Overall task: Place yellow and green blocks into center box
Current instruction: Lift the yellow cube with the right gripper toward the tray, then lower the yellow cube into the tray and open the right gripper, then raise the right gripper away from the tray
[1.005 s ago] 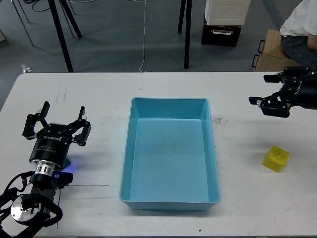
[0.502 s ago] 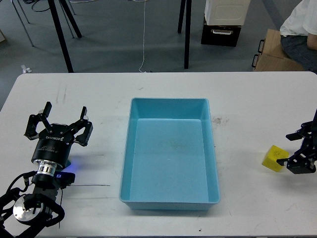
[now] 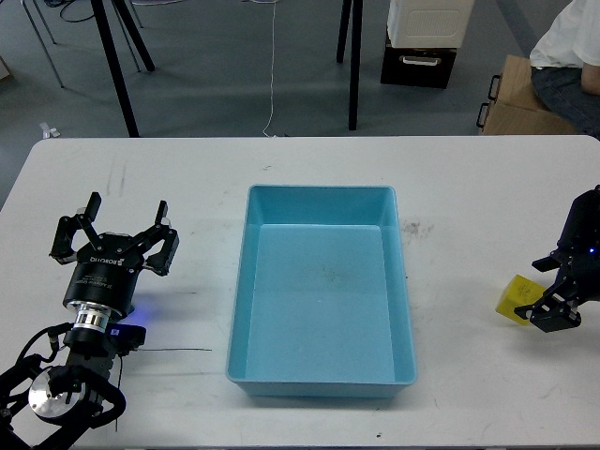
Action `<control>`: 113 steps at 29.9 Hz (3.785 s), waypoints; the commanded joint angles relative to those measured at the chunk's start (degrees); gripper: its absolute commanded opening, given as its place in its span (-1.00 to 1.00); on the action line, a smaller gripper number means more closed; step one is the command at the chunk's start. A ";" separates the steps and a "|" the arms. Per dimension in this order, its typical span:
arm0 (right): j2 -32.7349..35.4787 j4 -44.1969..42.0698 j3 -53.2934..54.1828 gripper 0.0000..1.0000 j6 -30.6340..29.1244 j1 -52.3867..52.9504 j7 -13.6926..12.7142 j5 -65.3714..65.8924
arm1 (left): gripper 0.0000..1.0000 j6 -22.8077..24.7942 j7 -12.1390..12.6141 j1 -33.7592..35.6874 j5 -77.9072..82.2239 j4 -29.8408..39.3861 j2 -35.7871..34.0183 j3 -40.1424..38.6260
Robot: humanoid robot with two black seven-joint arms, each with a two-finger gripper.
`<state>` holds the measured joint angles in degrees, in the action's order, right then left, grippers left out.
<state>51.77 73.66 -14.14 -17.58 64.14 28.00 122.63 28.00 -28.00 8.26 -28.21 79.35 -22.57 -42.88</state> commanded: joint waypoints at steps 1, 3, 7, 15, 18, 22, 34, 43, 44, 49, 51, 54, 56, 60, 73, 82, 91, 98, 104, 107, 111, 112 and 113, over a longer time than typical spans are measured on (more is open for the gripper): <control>-0.17 -0.36 -0.18 0.81 0.09 -0.16 0.00 -0.11 | 1.00 0.00 0.00 0.00 0.00 -0.95 0.07 -0.01; -0.17 -0.97 -0.18 0.71 0.44 -0.16 0.00 -0.37 | 1.00 0.00 0.00 -0.09 0.00 -1.12 0.07 0.08; -1.14 -1.50 -0.18 0.16 0.62 -0.24 0.00 -0.37 | 1.00 0.00 0.00 0.00 0.00 -1.13 0.07 -0.01; -3.60 -3.87 -0.01 -0.49 0.62 -0.77 0.00 -0.20 | 1.00 0.00 0.00 -0.09 0.00 -1.21 -0.01 -0.01; -3.78 -3.70 0.78 -0.80 0.79 0.54 0.00 -0.63 | 1.00 0.00 0.00 -0.09 0.00 -1.21 0.07 -0.01; -3.87 -3.17 2.63 -0.96 1.49 6.86 0.00 -0.81 | 1.00 0.00 0.00 -0.09 0.00 -1.30 -0.01 -0.01; -9.92 5.97 -0.08 -1.00 0.79 30.69 0.00 -12.76 | 1.00 0.00 0.00 0.00 0.00 -1.30 0.07 -0.01; -26.26 2.38 -8.17 -0.99 0.79 32.02 0.00 -12.94 | 1.00 0.00 0.00 0.26 0.00 -1.21 -0.01 -0.27; -28.28 1.32 -9.40 -0.99 0.79 31.84 0.00 -12.85 | 1.00 0.00 0.00 0.35 0.00 -1.21 -0.01 -0.45; -36.11 -4.13 -12.57 -0.98 0.79 28.86 0.00 -12.68 | 1.00 0.00 0.00 0.44 0.00 -1.21 -0.01 -0.71; -38.48 -6.76 -12.57 -0.95 0.79 26.66 0.00 -12.50 | 1.00 0.00 0.00 0.44 0.00 -1.21 -0.01 -0.71; -41.65 -9.67 -12.57 -0.95 0.79 24.02 0.00 -12.50 | 1.00 0.00 0.00 0.44 0.00 -1.21 -0.01 -0.71; -43.15 -10.11 -12.66 -0.94 0.71 23.23 0.00 -12.50 | 1.00 0.00 0.00 0.44 0.00 -1.21 -0.01 -0.71; -44.29 -10.55 -12.66 -0.69 0.79 22.70 0.00 -12.67 | 1.00 0.00 0.00 0.35 0.00 -1.21 -0.01 -0.71; -42.98 -12.57 -12.49 0.92 0.88 22.34 0.00 -17.15 | 1.00 0.00 0.00 0.44 0.00 -1.21 -0.01 -0.71; -36.75 -12.49 -4.42 0.96 1.58 23.05 0.00 -21.11 | 1.00 0.00 0.00 1.05 0.35 -1.21 -1.68 -0.54; -37.26 -13.10 19.74 0.96 1.15 17.08 0.00 -28.13 | 1.00 0.00 0.00 3.33 7.91 -1.13 -10.72 -0.71; -42.62 -14.86 32.50 0.96 1.76 12.95 0.00 -39.73 | 1.00 -4.61 0.00 10.36 6.86 -7.71 -17.24 -1.41; -42.72 -14.25 41.12 0.96 7.20 7.76 0.00 -45.80 | 1.00 -5.59 0.00 13.79 12.98 -13.16 -20.22 -2.03; -41.66 -13.37 45.07 0.96 9.66 4.95 0.00 -49.31 | 1.00 -5.59 0.00 14.67 26.23 -13.95 -22.42 -2.56; -36.84 -9.60 49.90 0.96 11.60 0.82 0.00 -53.80 | 1.00 -5.68 0.00 18.09 43.02 -17.99 -25.23 -2.83; -35.87 -8.46 50.79 0.96 11.86 -0.23 0.00 -54.94 | 1.00 -5.59 0.00 18.63 47.33 -18.61 -25.76 -2.82; -34.55 -7.14 51.84 0.96 12.04 -1.55 0.00 -56.26 | 1.00 -5.67 0.00 19.15 52.60 -19.22 -26.64 -3.09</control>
<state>14.00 63.33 34.83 -6.32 65.77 28.00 69.71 22.38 -27.99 25.53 10.97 62.40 -47.30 -45.75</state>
